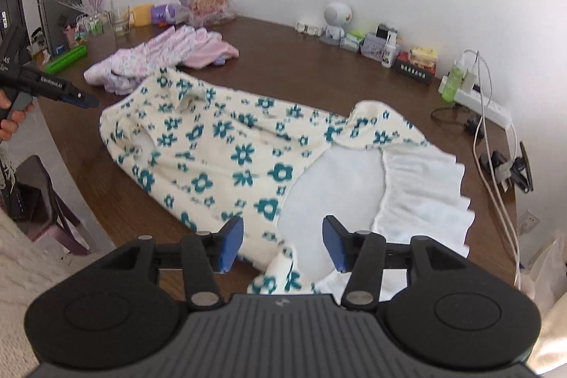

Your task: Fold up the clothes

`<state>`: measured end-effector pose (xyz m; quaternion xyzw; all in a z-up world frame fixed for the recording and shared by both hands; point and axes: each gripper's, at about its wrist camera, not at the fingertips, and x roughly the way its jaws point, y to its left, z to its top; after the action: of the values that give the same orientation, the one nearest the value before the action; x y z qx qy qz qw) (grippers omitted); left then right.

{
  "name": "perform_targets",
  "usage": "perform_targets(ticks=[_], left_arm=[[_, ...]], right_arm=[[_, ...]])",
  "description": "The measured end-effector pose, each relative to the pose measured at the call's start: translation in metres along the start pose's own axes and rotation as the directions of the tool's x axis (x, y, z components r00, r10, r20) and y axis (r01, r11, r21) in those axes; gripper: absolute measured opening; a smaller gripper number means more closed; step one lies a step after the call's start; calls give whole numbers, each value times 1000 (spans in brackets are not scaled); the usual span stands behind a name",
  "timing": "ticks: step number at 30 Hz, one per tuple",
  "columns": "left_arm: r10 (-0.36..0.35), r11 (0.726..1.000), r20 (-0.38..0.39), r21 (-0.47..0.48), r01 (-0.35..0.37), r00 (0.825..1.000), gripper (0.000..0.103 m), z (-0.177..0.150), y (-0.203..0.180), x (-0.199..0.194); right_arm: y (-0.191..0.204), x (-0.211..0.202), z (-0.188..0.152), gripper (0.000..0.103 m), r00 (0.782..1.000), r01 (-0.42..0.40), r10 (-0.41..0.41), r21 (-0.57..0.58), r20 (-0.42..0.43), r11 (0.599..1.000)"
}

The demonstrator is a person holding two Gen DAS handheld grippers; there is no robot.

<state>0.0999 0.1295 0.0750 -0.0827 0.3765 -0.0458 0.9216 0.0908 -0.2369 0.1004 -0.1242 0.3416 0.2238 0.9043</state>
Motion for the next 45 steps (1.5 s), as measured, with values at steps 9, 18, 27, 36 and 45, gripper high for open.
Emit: perform_targets(ticks=[9,18,27,36,45], left_arm=[[27,887,-153,460,47,988,56,53,-98,109],[110,694,-235,714,94,966,49,53,-131,187],[89,636,-280,754,162,956,1,57,-144,211],[86,759,-183,649,54,979,1,101,-136,219],[49,826,-197,559,71,979,18,118,-122,223]], right_arm=[[-1,128,100,51,992,36,-65,-247,-112,968],[7,147,28,62,970,-37,3,-137,-243,990],[-2,118,-33,65,963,16,15,112,-268,994],[-1,82,-69,79,966,225,-193,192,-172,955],[-3,73,-97,79,975,218,-190,319,-115,922]])
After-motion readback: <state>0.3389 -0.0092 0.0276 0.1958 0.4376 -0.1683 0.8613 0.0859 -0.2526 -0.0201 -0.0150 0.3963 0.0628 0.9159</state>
